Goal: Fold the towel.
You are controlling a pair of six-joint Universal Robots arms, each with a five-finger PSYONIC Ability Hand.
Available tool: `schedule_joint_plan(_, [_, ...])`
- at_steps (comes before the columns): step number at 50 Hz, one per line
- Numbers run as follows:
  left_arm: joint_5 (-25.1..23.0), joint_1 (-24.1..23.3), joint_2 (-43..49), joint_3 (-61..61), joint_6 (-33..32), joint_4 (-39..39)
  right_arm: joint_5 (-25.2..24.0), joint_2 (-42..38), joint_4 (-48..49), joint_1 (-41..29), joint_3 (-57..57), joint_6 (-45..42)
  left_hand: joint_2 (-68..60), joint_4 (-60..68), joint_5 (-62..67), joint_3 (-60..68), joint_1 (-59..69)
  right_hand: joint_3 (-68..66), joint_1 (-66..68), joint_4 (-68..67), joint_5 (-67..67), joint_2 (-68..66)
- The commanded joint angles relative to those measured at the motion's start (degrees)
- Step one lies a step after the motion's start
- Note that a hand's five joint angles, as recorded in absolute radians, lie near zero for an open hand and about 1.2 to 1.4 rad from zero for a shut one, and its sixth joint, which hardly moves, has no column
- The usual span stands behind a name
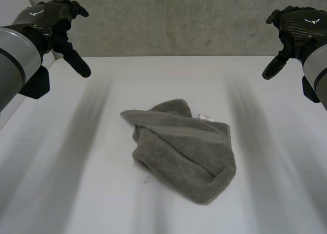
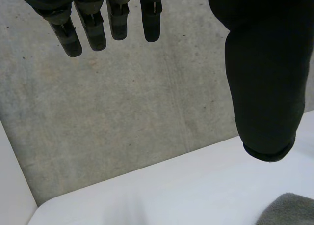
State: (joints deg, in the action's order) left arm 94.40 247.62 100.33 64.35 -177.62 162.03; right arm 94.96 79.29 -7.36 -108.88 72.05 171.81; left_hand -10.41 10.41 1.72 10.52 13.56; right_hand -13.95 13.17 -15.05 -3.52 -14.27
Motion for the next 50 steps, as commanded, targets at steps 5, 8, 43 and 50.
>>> schedule_joint_plan(5, [-0.36,-1.09,0.74,4.98,-0.01,0.57,-14.07,-5.45,-2.12,-1.51,0.11,-14.79,-0.65,0.65,-0.67,0.53,-2.51,3.95,-3.17,5.05,3.52,4.27])
schedule_joint_plan(8, [-0.71,-0.91,1.36,9.98,0.08,2.41,-19.52,-9.05,-2.74,-4.74,-0.41,-22.54,-0.48,0.48,-0.83,0.36,-2.67,3.95,-3.17,5.05,3.52,4.27])
schedule_joint_plan(43, [-9.59,-2.75,9.62,34.80,3.85,18.06,-11.29,-40.97,-9.07,-21.11,-31.00,-38.04,-2.33,2.33,1.02,2.21,-0.83,-66.05,66.83,-64.95,-66.48,-65.73])
schedule_joint_plan(50, [-9.50,-5.04,12.96,29.01,6.67,19.20,-11.46,-29.75,-8.46,-16.02,-17.94,-29.00,-2.33,2.33,1.02,2.21,-0.83,-66.05,66.83,-64.95,-66.48,-65.73])
